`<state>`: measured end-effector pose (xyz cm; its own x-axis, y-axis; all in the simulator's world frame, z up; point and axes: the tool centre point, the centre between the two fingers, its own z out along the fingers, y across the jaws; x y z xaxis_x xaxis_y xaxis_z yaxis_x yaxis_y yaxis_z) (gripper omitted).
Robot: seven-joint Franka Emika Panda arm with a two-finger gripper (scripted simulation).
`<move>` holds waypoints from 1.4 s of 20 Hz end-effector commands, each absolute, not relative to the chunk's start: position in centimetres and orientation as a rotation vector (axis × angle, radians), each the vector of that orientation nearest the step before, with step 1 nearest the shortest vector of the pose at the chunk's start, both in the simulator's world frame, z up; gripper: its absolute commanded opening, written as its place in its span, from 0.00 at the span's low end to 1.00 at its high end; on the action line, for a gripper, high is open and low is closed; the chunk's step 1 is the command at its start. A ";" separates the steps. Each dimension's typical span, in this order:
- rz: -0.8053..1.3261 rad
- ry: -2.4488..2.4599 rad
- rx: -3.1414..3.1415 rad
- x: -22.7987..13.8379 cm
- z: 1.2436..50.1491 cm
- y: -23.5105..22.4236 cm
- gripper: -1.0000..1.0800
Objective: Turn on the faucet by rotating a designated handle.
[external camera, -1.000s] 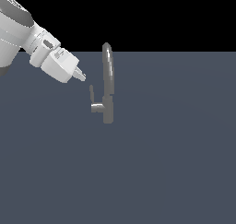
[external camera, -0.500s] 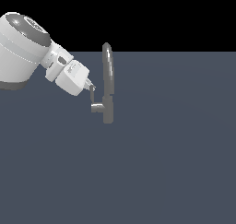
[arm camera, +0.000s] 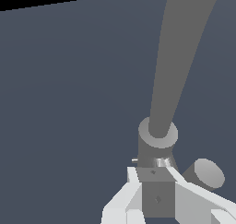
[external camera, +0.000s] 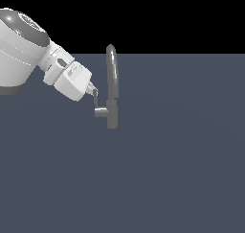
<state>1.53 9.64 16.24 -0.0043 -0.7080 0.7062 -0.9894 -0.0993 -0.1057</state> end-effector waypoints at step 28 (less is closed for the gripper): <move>0.896 -1.747 1.869 -5.3 15.0 9.4 0.00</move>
